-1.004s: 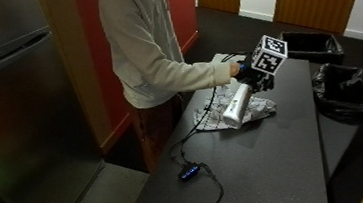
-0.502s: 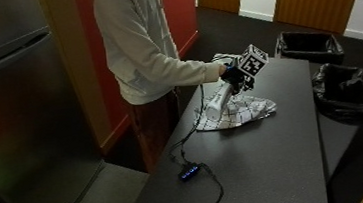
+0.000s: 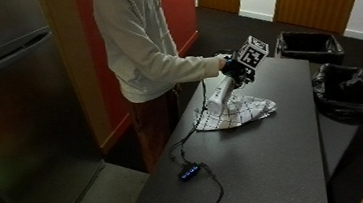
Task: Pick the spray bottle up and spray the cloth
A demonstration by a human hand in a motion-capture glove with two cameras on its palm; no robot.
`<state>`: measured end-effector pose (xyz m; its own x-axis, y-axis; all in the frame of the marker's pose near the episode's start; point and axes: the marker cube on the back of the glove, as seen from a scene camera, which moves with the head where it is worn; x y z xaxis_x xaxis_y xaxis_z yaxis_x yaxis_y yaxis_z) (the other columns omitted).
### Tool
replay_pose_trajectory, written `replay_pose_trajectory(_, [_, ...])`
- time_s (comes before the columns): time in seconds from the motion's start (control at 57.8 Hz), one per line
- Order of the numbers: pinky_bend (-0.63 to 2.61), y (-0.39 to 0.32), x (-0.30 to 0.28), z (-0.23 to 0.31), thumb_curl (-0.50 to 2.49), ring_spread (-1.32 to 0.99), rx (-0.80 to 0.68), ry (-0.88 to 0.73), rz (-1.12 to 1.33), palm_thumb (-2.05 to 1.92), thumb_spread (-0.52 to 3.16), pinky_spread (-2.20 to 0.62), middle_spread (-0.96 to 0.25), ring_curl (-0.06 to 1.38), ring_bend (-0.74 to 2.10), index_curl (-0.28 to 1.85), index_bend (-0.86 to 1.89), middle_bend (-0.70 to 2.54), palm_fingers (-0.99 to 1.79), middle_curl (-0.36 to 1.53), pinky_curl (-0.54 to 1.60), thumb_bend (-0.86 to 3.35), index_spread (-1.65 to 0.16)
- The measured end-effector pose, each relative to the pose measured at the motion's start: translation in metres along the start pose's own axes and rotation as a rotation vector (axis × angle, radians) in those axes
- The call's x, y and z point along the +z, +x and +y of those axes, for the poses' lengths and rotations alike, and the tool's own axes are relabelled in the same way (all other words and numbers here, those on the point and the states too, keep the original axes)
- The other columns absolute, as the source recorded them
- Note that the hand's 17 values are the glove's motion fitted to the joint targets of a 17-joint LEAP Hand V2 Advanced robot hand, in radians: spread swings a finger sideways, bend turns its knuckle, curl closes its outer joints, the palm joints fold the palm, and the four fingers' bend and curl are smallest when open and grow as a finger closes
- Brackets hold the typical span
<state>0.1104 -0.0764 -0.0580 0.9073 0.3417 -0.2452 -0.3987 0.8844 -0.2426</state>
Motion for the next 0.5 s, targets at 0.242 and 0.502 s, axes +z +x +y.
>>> replay_pose_trajectory(0.242, [0.37,-0.034,-0.011,-0.001,0.76,-0.15,-0.111,0.097,-0.343,0.93,0.09,-0.21,-0.12,0.47,0.68,0.54,0.46,0.63,1.39,0.52,0.38,-0.03,-0.15])
replay_pose_trajectory(0.502, [0.37,-0.061,-0.117,0.022,0.77,-0.15,-0.255,0.388,-0.89,0.93,0.09,-0.2,-0.12,0.47,0.68,0.54,0.46,0.62,1.39,0.52,0.38,-0.03,-0.16])
